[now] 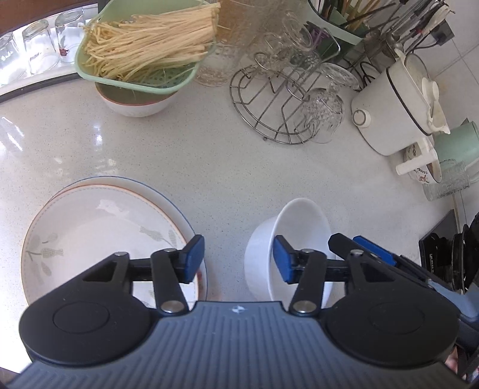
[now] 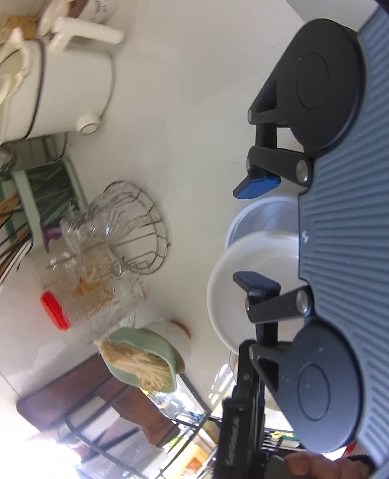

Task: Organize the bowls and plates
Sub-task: 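Lower the white bowl onto the bowl stack and open both grippers, then close both grippers on the rim of the stacked bowls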

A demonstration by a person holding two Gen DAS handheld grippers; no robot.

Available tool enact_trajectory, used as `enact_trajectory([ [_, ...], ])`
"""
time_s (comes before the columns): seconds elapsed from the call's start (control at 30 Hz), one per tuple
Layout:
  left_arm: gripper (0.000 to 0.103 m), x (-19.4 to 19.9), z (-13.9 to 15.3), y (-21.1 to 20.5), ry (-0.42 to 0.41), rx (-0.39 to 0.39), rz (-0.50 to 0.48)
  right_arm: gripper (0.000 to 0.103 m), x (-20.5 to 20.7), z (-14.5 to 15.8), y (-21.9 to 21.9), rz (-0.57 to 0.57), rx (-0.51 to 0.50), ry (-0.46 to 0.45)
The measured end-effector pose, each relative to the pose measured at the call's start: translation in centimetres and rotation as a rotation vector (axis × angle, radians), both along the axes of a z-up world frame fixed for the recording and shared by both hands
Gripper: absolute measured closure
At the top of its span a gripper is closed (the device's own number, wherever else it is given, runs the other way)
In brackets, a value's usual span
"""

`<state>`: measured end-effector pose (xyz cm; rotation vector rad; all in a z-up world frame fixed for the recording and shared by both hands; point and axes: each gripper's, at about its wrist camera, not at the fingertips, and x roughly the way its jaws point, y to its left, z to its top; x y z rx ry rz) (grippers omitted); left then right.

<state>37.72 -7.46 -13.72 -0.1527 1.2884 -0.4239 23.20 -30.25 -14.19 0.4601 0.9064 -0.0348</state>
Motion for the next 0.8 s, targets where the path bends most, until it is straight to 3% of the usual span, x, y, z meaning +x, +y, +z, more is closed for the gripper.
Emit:
enact_trajectory([
  [0.1, 0.037, -0.1, 0.0, 0.2, -0.001, -0.012, 0.005, 0.046, 0.1, -0.5, -0.4, -0.018, 0.04, 0.015],
  [0.8, 0.037, -0.1, -1.8, -0.6, 0.005, -0.026, 0.007, 0.047, 0.9, -3.1, -2.3, -0.061, 0.16, 0.1],
])
